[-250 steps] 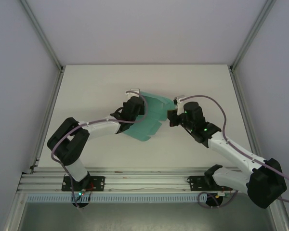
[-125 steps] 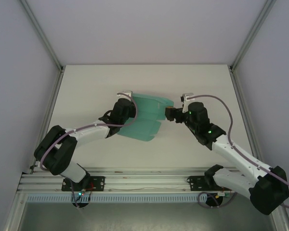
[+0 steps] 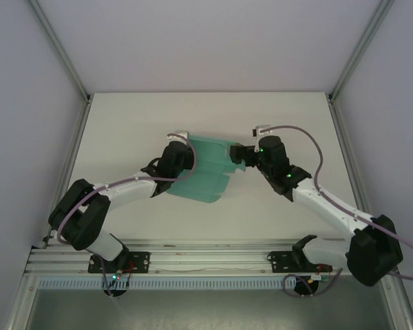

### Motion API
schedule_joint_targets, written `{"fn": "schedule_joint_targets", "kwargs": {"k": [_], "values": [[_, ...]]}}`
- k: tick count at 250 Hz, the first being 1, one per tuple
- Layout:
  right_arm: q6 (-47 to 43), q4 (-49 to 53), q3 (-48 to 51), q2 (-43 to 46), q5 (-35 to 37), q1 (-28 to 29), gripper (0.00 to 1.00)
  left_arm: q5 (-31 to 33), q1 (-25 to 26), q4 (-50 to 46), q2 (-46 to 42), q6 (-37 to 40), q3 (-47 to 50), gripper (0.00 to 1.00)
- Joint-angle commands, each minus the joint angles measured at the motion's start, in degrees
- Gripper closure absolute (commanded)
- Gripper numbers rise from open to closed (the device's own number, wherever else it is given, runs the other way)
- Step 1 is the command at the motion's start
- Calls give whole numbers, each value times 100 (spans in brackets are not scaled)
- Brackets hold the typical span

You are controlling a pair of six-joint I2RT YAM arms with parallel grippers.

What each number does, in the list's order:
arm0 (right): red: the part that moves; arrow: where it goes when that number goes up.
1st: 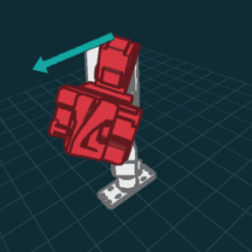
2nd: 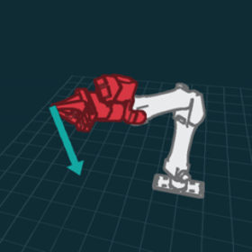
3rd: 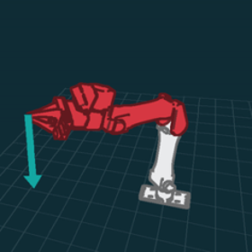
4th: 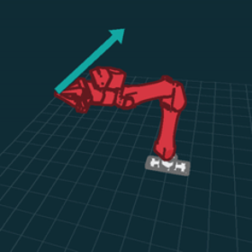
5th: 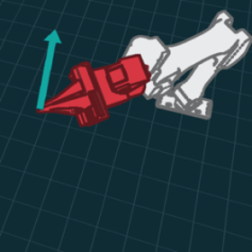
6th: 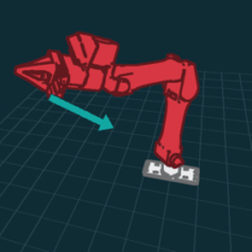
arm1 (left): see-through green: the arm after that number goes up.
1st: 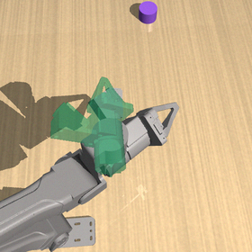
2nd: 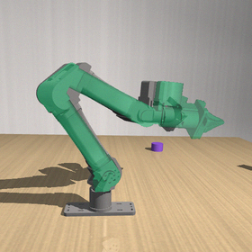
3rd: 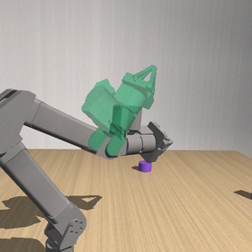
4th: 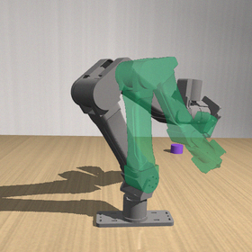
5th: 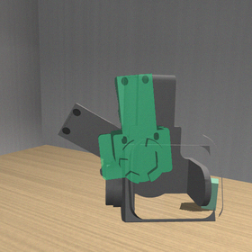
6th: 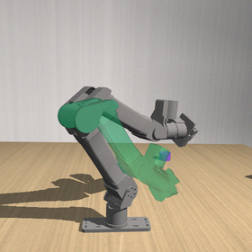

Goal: Assemble paper box

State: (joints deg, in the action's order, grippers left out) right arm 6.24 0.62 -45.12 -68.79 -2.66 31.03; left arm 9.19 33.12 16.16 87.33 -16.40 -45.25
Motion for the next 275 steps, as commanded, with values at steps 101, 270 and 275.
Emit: {"fn": "schedule_joint_targets", "kwargs": {"k": [101,270,275], "values": [[997,-1511,-345,-1274,1175,451,0,-54,185,-95,236,32,-295,100],[1522,986,834,765,1470,572,0,505,203,-610,100,-174,-524,100],[1554,1017,866,799,1439,573,0,505,203,-634,104,-170,-540,100]]}}
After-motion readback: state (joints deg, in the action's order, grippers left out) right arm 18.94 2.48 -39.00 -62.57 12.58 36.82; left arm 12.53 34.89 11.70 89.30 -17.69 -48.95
